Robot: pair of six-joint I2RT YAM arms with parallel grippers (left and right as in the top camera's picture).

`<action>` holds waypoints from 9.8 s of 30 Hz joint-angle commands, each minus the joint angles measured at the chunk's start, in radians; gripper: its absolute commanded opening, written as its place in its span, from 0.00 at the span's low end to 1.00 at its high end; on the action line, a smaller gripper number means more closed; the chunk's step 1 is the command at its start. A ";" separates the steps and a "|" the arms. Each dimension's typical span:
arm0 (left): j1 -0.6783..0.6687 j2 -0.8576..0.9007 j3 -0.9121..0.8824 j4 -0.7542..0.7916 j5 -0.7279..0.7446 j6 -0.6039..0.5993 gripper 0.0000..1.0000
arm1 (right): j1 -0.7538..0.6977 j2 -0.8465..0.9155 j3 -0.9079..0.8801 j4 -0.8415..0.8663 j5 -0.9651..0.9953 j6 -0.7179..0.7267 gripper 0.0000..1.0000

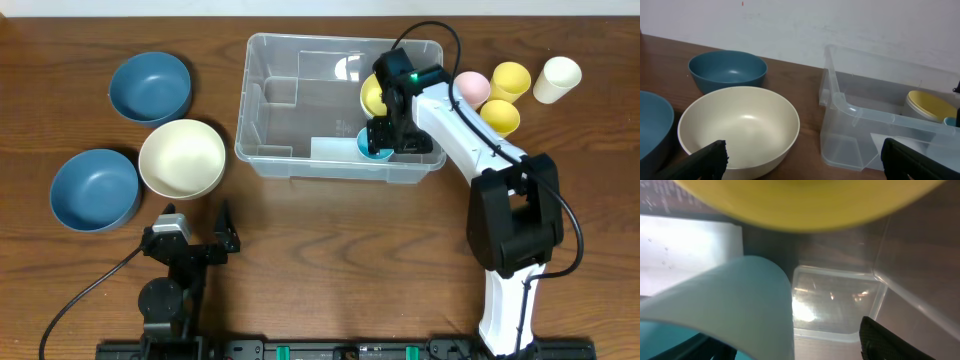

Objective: Pack container
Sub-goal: 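Grasp the light-blue cup and place it in the bin, then release the cup and grasp a yellow cup with the right gripper, then lower the yellow cup into the bin onto the light-blue cup, then open the right gripper, withdraw, and grasp the second yellow cup, then carry the yellow cup and stack it onto the cups in the bin, then release and move the right gripper to grasp the pink cup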

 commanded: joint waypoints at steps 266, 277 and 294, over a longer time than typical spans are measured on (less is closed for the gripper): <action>-0.004 -0.006 -0.023 -0.024 0.004 0.005 0.98 | -0.375 -0.077 0.347 -0.140 0.051 -0.019 0.59; -0.004 -0.005 -0.023 -0.024 0.004 0.005 0.98 | -0.451 0.127 0.347 -0.093 0.037 -0.016 0.56; -0.004 -0.005 -0.023 -0.024 0.004 0.005 0.98 | -0.451 0.211 0.348 -0.075 0.029 -0.016 0.01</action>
